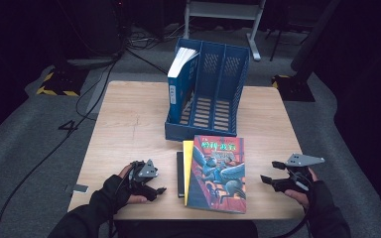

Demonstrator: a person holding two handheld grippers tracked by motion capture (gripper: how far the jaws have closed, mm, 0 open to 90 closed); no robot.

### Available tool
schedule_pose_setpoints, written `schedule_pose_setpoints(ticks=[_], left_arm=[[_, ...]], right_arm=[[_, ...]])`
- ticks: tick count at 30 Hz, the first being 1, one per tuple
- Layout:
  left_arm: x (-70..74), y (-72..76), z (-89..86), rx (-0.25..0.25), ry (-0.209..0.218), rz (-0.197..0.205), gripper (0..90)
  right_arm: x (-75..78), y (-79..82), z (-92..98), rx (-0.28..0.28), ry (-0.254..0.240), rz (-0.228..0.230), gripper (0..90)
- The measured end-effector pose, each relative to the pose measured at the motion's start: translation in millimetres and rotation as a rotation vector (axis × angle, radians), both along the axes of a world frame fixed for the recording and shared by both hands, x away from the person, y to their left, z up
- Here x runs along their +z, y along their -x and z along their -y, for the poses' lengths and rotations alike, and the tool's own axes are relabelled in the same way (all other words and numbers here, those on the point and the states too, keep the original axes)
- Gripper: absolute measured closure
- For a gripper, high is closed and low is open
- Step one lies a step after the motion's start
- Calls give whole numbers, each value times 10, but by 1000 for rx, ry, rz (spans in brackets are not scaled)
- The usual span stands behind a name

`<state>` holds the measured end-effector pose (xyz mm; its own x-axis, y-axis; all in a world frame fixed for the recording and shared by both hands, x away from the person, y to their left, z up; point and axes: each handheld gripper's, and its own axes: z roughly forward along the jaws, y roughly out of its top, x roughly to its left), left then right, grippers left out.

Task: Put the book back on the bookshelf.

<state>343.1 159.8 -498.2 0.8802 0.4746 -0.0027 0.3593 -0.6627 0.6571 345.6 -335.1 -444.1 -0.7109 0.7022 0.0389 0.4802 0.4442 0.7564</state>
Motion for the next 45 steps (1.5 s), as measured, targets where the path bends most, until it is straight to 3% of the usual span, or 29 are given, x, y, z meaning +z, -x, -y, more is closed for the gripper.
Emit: schedule_pose_setpoints(ticks=[3,7,11,15,25,27,31,45], left_arm=[[-20,12,-1,-5,16,-6,198],[-30,16,6,-3,21,-4,185],[-53,12,1,-11,35,6,157],[-59,2,-6,-24,40,8,152],[-60,-1,-6,-26,40,8,152],[-59,-1,-6,-27,40,8,152],[-61,-3,-5,-28,42,9,151],[-54,-15,2,-34,37,2,151]], right_arm=[[77,64,-65,29,-5,5,233],[189,179,-224,75,29,30,235],[294,254,-429,148,19,13,231],[359,262,-556,181,30,-25,228],[308,221,-775,242,93,-121,228],[270,206,-818,238,133,-137,232],[204,171,-869,250,139,-183,210],[240,132,-931,273,107,-187,219]])
